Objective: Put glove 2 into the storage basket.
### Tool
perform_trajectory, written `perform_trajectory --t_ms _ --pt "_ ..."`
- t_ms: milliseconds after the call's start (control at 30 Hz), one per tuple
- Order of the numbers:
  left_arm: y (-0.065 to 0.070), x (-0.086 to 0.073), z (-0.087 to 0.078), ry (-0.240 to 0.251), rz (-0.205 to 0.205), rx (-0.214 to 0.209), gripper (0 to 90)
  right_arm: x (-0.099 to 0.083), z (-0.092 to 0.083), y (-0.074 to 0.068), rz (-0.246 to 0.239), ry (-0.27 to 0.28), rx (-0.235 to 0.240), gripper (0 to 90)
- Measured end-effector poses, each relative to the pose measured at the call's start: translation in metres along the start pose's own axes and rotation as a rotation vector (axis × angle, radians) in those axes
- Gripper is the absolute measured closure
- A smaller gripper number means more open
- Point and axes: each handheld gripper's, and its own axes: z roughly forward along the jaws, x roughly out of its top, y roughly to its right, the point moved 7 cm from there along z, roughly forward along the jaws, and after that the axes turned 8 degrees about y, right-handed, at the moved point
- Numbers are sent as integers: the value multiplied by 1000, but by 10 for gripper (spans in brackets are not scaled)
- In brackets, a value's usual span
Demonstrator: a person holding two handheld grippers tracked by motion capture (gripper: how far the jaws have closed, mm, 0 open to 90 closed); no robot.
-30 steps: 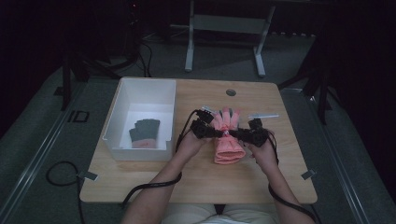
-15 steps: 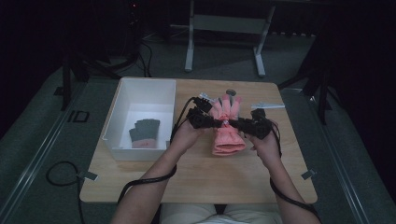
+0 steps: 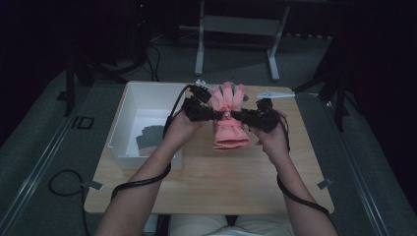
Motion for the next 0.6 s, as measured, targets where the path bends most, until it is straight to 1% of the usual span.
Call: perform_trajectory --t_ms 100,133,167,267,300,333,367,400,433,533,567,600 --pt "-4 3 -12 0 5 20 788 8 5 -9 -5 6 15 670" --pt "-7 4 -20 3 -2 32 788 10 8 -12 -8 7 19 670" --pt "-7 4 -20 3 -2 32 788 13 9 -15 -10 7 22 670" --pt "-13 5 -34 1 -8 47 788 20 17 -25 -19 5 36 670" --pt "-15 5 -38 0 -5 54 788 20 17 -25 -19 5 36 670" --pt "-19 6 -47 3 -7 69 788 25 22 -32 -28 5 47 670" --pt "-19 6 -47 3 -7 69 788 25 22 -32 -28 5 47 670" --pt "-24 6 -56 9 -15 81 788 30 27 -39 -35 5 55 670" --pt "-24 6 -56 9 -15 81 789 30 27 -39 -35 5 55 670" --pt "-31 6 -71 13 -21 96 789 37 37 -51 -44 7 67 670" --pt "-35 5 -76 15 -25 100 788 41 43 -60 -49 8 75 670" --pt "-38 5 -81 17 -29 107 788 41 43 -60 -49 8 75 670"
